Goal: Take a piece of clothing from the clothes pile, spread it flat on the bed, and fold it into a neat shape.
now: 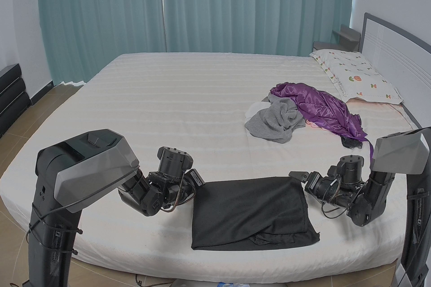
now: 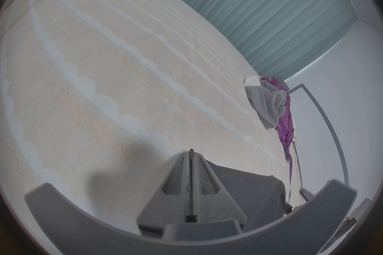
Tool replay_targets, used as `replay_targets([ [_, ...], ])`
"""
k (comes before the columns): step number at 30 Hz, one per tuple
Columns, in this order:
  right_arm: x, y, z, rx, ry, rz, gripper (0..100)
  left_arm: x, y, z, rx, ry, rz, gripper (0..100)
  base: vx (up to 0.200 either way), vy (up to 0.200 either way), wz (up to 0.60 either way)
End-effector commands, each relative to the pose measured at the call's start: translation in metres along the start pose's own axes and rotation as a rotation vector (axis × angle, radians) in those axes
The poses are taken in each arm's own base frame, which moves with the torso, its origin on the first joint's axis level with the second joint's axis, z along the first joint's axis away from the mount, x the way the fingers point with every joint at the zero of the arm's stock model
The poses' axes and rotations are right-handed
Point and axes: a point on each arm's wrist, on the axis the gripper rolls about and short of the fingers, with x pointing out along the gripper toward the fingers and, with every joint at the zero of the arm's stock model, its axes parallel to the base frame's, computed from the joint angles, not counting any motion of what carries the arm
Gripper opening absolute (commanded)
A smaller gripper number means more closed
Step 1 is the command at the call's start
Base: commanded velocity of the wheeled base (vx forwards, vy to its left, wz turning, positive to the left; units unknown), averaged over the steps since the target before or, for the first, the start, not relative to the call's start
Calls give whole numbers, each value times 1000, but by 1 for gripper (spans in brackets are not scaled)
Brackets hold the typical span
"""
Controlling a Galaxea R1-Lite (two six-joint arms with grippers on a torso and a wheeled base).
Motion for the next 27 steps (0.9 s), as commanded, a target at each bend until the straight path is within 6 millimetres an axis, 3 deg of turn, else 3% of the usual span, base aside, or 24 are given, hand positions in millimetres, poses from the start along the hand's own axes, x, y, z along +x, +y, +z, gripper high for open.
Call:
replay_targets([
  [1, -50, 0, -10, -110, 99, 48, 100, 0, 0, 0, 0, 3, -1, 0, 0, 0, 0],
  [5, -72, -5, -24, -173, 177, 91, 100, 0, 0, 0, -1, 4, 0, 0, 0, 0, 0],
  [9, -81, -6, -32, -184, 202, 108, 100, 0, 1, 0, -1, 5, 1, 0, 0, 0, 0],
  [24, -80, -16, -55, -232, 291, 96, 100, 0, 1, 0, -1, 5, 1, 0, 0, 0, 0],
  [25, -81, -16, -56, -235, 295, 92, 0, 0, 0, 0, -1, 4, 0, 0, 0, 0, 0],
  [27, -81, -16, -56, -243, 295, 89, 0, 0, 0, 0, -1, 4, 0, 0, 0, 0, 0],
])
